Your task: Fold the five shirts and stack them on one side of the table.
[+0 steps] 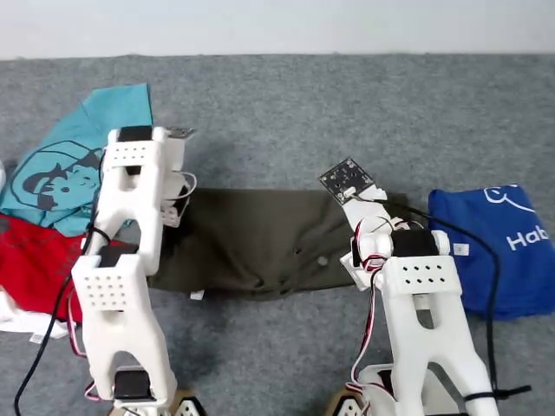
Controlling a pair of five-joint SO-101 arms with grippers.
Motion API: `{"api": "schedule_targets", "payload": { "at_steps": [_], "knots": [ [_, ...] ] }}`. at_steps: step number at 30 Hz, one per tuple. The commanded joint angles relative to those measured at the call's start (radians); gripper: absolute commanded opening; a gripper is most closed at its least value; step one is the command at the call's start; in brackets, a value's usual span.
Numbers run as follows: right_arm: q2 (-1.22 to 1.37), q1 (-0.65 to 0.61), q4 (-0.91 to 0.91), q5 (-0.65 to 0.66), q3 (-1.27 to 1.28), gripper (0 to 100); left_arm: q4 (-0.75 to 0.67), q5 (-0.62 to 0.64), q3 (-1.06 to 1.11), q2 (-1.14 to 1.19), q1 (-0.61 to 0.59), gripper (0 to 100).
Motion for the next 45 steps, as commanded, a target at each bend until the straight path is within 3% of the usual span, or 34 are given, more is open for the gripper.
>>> {"api": "schedule_targets", "payload": {
  "at_steps": [1, 10, 22, 35, 45],
  "knots": [
    [-0.076, 0.012, -0.004, -0.012, -0.011, 10.5, 0.028, 0.008, -0.005, -0.104, 0.087, 4],
    [-0.186, 0.231, -0.004, -0.012, -0.009, 10.4, 0.028, 0.006, 0.012, -0.164, 0.305, 4],
    [-0.188, 0.374, -0.004, -0.012, -0.005, 10.4, 0.028, 0.046, -0.124, -0.166, 0.514, 4],
    [-0.191, 0.400, -0.004, -0.012, -0.003, 10.4, 0.025, 0.083, -0.308, -0.155, 0.689, 4],
    [-0.194, 0.475, -0.012, -0.012, -0.008, 10.4, -0.072, 0.133, -0.321, -0.153, 0.706, 4]
  ]
}}
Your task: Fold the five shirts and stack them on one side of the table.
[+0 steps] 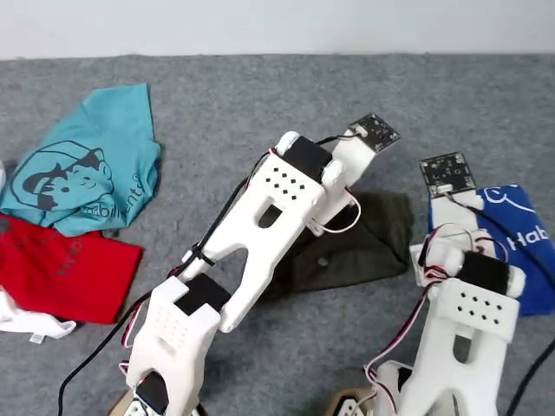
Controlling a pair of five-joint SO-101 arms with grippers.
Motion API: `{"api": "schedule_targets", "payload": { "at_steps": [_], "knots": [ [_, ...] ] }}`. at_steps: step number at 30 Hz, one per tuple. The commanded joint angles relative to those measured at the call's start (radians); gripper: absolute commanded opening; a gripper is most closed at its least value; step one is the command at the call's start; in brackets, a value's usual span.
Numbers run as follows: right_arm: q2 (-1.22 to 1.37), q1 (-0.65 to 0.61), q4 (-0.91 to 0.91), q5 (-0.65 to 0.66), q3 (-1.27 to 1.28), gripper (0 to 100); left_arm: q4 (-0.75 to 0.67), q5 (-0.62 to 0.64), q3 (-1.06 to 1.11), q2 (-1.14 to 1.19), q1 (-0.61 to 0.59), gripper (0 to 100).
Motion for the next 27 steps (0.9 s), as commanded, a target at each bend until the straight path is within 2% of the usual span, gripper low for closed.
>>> {"api": "schedule_targets", "payload": {
  "at_steps": [1, 12, 18, 23, 27],
  "knots": [
    [-0.024, 0.047, -0.012, -0.012, -0.008, 10.4, -0.052, 0.037, -0.041, -0.049, 0.014, 4],
    [-0.024, 0.131, -0.013, -0.014, -0.008, 10.4, -0.167, 0.037, -0.036, -0.046, 0.094, 4],
    [-0.025, 0.134, -0.012, -0.014, -0.009, 10.4, -0.176, 0.031, -0.065, 0.081, 0.084, 4],
    [-0.025, 0.114, -0.004, -0.009, -0.003, 10.3, -0.046, 0.032, -0.223, 0.104, -0.017, 4],
    [-0.025, -0.012, 0.025, -0.011, 0.006, 10.3, 0.064, 0.035, -0.361, 0.109, -0.127, 4]
  ]
}}
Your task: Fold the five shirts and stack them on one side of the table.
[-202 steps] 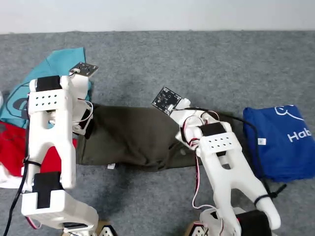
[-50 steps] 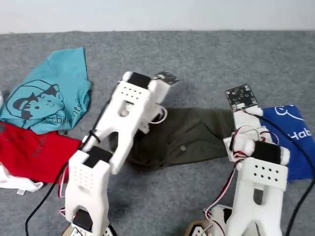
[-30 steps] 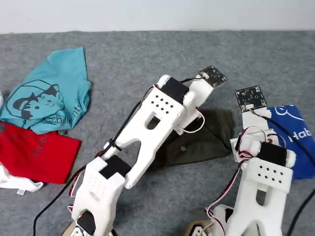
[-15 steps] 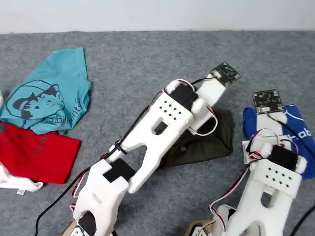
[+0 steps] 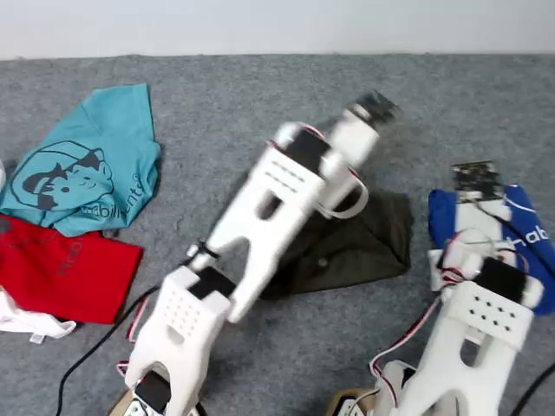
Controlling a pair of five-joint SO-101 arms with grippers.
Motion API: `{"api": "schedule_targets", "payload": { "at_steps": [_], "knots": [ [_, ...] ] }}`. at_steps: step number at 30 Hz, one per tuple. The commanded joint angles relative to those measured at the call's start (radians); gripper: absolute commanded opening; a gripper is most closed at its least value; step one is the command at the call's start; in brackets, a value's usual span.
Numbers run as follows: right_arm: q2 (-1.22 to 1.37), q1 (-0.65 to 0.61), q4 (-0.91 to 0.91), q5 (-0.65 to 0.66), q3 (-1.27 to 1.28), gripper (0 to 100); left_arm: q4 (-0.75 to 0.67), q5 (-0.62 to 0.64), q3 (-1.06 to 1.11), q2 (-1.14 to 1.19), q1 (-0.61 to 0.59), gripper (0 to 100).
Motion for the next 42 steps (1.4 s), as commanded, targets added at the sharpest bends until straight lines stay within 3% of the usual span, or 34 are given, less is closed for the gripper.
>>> {"api": "schedule_targets", "payload": {
  "at_steps": [1, 10, 15, 21, 25, 31, 38, 42],
  "knots": [
    [-0.025, -0.133, 0.025, -0.009, 0.002, 10.3, 0.057, 0.006, -0.096, -0.021, -0.101, 4],
    [-0.015, -0.556, -0.050, -0.002, 0.112, 10.3, 0.055, 0.003, 0.054, -0.100, -0.253, 4],
    [-0.015, -0.713, -0.163, -0.009, 0.195, 10.3, 0.055, 0.006, 0.183, -0.133, -0.336, 4],
    [-0.015, -0.765, -0.326, -0.021, 0.256, 10.4, 0.055, 0.005, 0.285, -0.196, -0.456, 4],
    [-0.013, -0.765, -0.449, -0.124, 0.275, 10.4, 0.055, 0.002, 0.311, -0.232, -0.509, 4],
    [0.074, -0.766, -0.542, -0.199, 0.269, 10.6, 0.055, 0.002, 0.328, -0.242, -0.516, 4],
    [0.303, -0.888, -0.639, -0.203, 0.252, 10.5, 0.055, 0.002, 0.331, -0.242, -0.516, 4],
    [0.433, -0.894, -0.693, -0.201, 0.216, 10.5, 0.055, 0.002, 0.331, -0.242, -0.514, 4]
  ]
}}
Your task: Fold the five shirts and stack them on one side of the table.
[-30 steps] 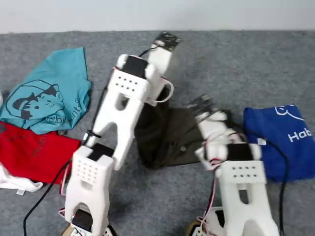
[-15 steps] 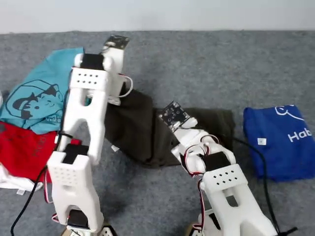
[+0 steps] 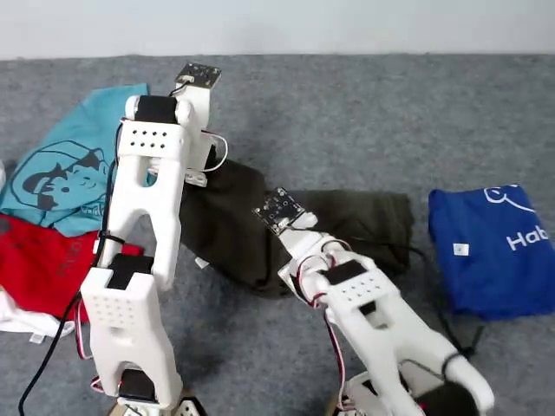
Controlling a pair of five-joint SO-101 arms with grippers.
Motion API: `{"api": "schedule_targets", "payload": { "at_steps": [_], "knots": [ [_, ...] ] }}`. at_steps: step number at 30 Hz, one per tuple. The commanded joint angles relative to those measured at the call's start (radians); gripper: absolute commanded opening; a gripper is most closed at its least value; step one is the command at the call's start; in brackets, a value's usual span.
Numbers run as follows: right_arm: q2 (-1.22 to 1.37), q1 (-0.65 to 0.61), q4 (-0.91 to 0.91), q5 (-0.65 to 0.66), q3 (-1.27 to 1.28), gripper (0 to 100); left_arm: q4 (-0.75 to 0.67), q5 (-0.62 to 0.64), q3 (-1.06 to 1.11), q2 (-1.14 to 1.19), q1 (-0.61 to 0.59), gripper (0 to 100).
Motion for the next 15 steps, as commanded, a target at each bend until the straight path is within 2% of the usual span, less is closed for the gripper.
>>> {"api": "schedule_targets", "payload": {
  "at_steps": [1, 5, 8, 12, 15],
  "knots": [
    [0.088, -0.012, -0.039, -0.008, -0.063, 10.5, 0.021, 0.002, -0.005, -0.071, 0.000, 4],
    [0.125, -0.016, -0.030, 0.000, -0.112, 10.5, 0.021, 0.002, -0.005, -0.071, 0.000, 4],
    [0.071, -0.016, 0.076, 0.005, -0.164, 10.5, 0.021, 0.002, -0.005, -0.071, 0.000, 4],
    [-0.071, -0.015, 0.249, 0.095, -0.218, 10.5, 0.021, 0.002, -0.005, -0.071, 0.000, 4],
    [-0.171, -0.012, 0.303, 0.137, -0.216, 10.5, 0.021, 0.005, -0.005, -0.071, 0.002, 4]
  ]
}}
